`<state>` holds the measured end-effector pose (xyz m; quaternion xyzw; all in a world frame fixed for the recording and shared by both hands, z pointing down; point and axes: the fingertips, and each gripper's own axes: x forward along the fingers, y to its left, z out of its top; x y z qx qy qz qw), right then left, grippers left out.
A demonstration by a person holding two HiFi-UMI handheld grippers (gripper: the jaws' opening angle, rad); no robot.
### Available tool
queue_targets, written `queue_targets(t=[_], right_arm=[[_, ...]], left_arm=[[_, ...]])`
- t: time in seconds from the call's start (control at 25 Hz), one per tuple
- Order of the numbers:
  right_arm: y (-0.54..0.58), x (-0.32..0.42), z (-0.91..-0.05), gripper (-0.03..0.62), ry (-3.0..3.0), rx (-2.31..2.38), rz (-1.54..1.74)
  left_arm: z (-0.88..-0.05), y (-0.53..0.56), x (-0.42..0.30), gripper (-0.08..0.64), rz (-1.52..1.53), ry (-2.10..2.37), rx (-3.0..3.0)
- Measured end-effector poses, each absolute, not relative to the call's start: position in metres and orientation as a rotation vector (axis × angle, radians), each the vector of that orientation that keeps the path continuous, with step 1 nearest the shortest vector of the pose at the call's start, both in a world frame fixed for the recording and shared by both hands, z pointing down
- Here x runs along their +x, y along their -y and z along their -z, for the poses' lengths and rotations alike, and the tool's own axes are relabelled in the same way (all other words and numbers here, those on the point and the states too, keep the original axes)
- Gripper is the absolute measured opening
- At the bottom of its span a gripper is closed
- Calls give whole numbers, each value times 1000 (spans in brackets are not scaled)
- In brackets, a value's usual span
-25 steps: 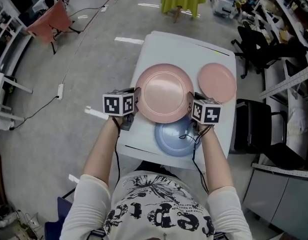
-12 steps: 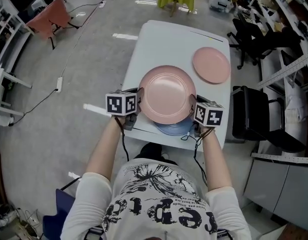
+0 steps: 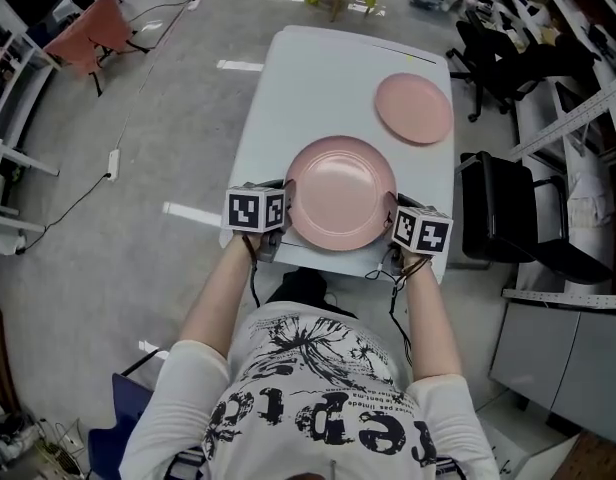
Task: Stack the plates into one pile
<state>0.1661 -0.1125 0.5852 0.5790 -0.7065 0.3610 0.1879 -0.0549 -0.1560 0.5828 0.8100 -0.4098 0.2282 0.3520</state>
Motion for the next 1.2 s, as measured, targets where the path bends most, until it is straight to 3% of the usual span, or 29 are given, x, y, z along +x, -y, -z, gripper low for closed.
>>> queue_targets(t=[0.56, 1.2], right_arm=[[106, 191, -631, 46, 1818, 1705, -1082], [114, 195, -653, 81, 1681, 1646, -961]], left_arm=[[-630, 161, -34, 61, -857, 1174, 2060], [-644, 171, -23, 86, -958, 1207, 2087]])
